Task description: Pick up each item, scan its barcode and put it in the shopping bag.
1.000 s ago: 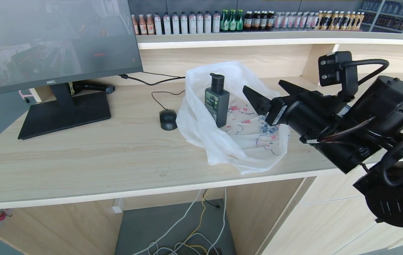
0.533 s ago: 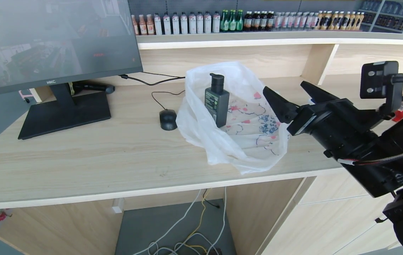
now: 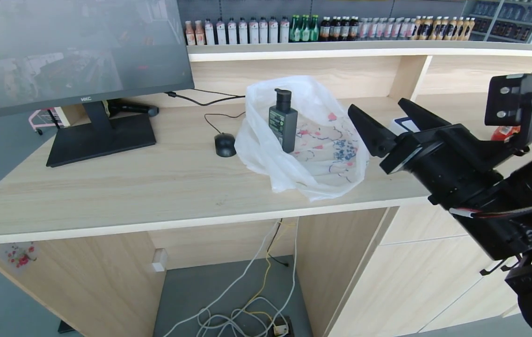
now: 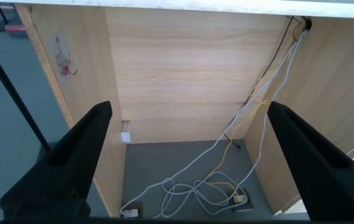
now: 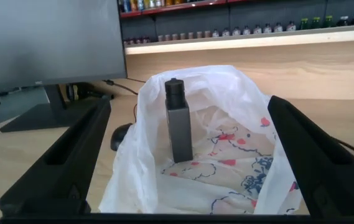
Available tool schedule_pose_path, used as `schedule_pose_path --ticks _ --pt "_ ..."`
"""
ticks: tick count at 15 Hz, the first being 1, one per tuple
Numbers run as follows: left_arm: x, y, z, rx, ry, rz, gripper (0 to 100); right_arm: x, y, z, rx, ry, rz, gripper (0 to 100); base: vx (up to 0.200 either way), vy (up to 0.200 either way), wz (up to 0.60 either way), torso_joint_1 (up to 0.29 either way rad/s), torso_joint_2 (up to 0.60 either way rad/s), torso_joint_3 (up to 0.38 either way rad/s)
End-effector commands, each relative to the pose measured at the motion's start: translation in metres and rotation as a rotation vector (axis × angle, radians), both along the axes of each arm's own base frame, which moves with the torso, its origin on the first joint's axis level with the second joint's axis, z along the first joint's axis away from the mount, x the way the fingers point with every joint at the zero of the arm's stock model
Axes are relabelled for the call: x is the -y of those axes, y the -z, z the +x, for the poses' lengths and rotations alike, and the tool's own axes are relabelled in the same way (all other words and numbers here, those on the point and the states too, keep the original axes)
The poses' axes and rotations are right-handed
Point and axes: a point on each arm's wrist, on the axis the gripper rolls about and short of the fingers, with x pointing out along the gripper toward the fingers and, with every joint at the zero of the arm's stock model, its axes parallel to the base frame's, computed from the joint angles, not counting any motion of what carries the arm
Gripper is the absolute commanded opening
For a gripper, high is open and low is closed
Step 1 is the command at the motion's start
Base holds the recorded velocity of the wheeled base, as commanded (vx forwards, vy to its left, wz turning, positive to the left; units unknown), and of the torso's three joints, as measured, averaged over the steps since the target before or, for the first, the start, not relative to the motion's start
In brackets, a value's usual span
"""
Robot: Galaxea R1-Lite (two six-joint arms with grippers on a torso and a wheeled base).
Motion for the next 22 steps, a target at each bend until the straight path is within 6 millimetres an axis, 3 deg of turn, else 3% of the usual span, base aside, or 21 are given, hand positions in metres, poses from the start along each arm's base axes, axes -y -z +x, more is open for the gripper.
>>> schedule_pose_path --ticks 1,11,22 --pt "0.0 0.0 0.0 0.0 -0.001 -0.003 100 -0.0023 0.0 0.003 0.003 -0.002 0.0 100 0.0 0.0 0.0 0.0 0.0 0.0" --pt "0.0 0.0 0.0 0.0 -0.001 -0.006 100 0.003 0.003 0.0057 0.008 0.019 -0.004 100 -0.18 -0.18 0.0 0.004 0.0 0.002" --pt "0.0 0.0 0.0 0.0 -0.001 -0.012 100 0.0021 0.0034 0.0071 0.009 0.02 -0.005 100 0.0 -0.2 0.0 0.004 0.0 0.005"
